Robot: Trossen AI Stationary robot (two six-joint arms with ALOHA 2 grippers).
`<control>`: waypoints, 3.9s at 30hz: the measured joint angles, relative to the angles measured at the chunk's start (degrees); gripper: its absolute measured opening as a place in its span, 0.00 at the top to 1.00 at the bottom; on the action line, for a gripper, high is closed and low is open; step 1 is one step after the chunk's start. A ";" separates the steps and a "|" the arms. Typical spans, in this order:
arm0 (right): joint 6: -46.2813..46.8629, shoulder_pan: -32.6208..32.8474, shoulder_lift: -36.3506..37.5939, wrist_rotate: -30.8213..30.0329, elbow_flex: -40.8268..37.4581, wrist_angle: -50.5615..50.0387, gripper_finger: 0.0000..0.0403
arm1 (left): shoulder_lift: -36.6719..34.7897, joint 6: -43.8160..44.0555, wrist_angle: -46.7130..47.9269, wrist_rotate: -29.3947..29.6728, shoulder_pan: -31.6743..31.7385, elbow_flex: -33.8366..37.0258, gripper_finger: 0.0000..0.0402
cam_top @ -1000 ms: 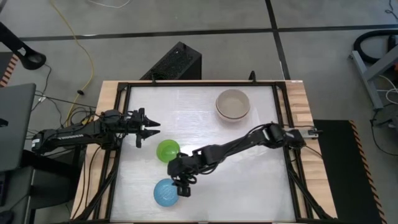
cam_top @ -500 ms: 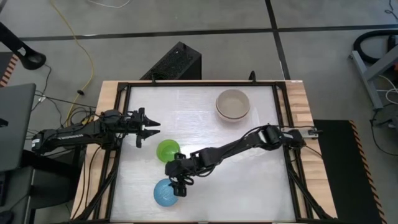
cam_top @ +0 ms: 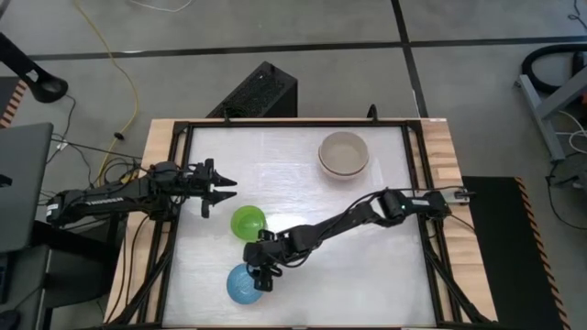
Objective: Nest bowls inside each other
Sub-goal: Stack the blue bowl on the gray bowl
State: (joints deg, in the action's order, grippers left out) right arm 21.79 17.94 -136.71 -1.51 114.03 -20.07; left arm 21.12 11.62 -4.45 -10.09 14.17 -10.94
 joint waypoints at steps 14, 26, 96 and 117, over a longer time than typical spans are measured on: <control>0.35 -0.45 -1.46 -0.17 0.01 -0.04 0.73 | -0.02 -0.02 -0.11 0.22 0.00 0.00 0.61; 4.62 -1.77 -1.22 3.48 -0.02 1.76 0.95 | -0.01 -0.46 -0.13 0.21 0.00 0.00 0.61; -1.67 -53.38 56.94 2.87 -45.28 -24.17 0.95 | -11.86 -9.21 -3.59 8.96 -0.15 6.07 0.61; 3.29 -53.30 56.81 0.62 -50.21 -23.09 0.95 | -20.63 -10.88 -0.05 9.25 -0.15 8.41 0.61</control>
State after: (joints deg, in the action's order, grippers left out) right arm 25.08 -35.35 -79.90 -0.89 63.82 -43.16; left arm 0.49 0.74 -4.50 -0.83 14.02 -2.52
